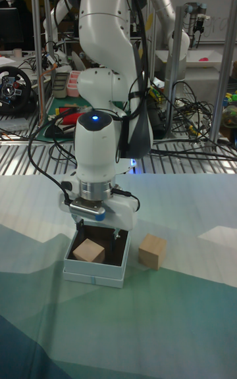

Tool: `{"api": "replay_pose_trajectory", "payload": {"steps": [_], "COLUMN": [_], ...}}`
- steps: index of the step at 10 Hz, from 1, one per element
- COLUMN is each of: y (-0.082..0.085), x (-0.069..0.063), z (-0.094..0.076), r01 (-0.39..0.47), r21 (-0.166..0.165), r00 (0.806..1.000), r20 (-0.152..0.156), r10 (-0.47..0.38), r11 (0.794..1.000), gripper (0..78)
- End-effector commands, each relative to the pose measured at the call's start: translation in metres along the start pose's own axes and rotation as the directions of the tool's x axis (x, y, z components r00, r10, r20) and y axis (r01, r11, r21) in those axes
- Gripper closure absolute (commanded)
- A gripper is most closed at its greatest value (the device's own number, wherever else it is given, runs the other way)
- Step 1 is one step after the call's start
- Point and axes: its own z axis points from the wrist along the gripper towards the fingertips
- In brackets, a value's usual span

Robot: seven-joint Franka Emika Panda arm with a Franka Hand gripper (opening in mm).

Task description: Take everything out of the gift box

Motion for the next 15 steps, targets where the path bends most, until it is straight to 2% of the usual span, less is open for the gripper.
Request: {"api": "replay_pose_trajectory", "payload": {"steps": [1, 5, 9, 15], "y": [0.0, 0.0, 0.0, -0.0022], "x": [-0.0013, -0.0013, -0.0013, -0.0025], "z": [-0.0015, -0.0015, -0.0015, 0.0], "r01": [-0.007, 0.013, -0.093, -0.1], "r21": [0.0, -0.005, 0.002, 0.005], "r00": [1.0, 1.0, 0.996, 0.995], "r20": [0.004, -0.001, -0.004, 0.0], "r10": [0.007, -0.013, 0.093, 0.1], "r11": [1.0, 1.0, 0.996, 0.995], "gripper": [0.1, 0.1, 0.1, 0.1]}}
